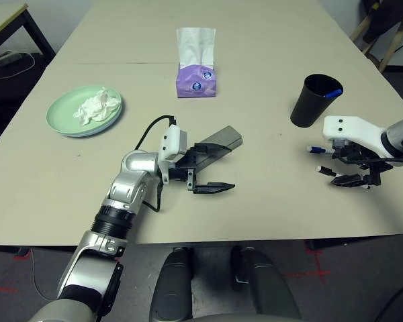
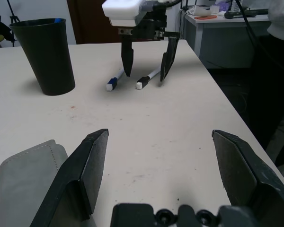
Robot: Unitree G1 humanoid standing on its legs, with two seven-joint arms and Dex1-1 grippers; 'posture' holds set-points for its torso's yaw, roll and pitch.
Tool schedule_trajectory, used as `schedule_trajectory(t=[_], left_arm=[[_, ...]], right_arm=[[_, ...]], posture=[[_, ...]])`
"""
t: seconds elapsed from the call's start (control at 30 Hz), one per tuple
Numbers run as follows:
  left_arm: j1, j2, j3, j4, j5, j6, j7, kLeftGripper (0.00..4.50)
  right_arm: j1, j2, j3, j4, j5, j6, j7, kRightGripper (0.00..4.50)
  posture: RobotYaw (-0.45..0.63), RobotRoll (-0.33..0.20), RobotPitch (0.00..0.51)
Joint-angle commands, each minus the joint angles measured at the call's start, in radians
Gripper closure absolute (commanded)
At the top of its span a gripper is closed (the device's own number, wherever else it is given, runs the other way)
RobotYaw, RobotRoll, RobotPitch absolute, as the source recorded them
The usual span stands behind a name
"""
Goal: Organize and tidy the items on the table.
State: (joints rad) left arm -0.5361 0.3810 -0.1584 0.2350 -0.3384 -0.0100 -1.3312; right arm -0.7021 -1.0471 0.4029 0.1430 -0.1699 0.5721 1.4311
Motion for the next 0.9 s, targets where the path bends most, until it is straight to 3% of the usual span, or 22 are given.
schedule_trajectory(t=[0.03, 0.17, 0.27, 0.57, 0.73, 0.9], left_arm=[[0.018, 0.010, 0.000, -0.031, -0.009, 0.007, 0.002, 0.07], [0.015, 0.012, 0.002, -0.033, -0.008, 0.006, 0.010, 0.07], [0.015, 0.012, 0.003, -0.034, -0.006, 0.001, 0.017, 0.00], [0.012, 0.017, 0.000, -0.033, -0.005, 0.000, 0.019, 0.00], [-0.003, 0.025, 0.004, -0.018, -0.005, -0.002, 0.010, 0.00], [-0.004, 0.035, 0.009, -0.015, -0.010, 0.003, 0.009, 0.00]], right_arm=[[-0.006, 0.004, 0.010, -0.004, -0.014, 0.003, 0.011, 0.00], [0.000, 0.005, 0.015, 0.005, -0.030, -0.003, 0.015, 0.00], [0.005, 0.012, 0.016, 0.005, -0.036, -0.002, 0.012, 0.65], [0.014, 0.030, 0.012, 0.001, -0.039, 0.002, 0.011, 4.07], [0.001, 0.039, -0.007, 0.006, -0.020, 0.005, 0.015, 4.18], [-0.058, 0.093, -0.084, -0.001, 0.088, 0.063, 0.040, 4.18]], posture=[[0.07, 0.000, 0.211], [0.08, 0.000, 0.212], [0.08, 0.000, 0.212], [0.08, 0.000, 0.206], [0.08, 0.000, 0.191], [0.06, 0.000, 0.182]])
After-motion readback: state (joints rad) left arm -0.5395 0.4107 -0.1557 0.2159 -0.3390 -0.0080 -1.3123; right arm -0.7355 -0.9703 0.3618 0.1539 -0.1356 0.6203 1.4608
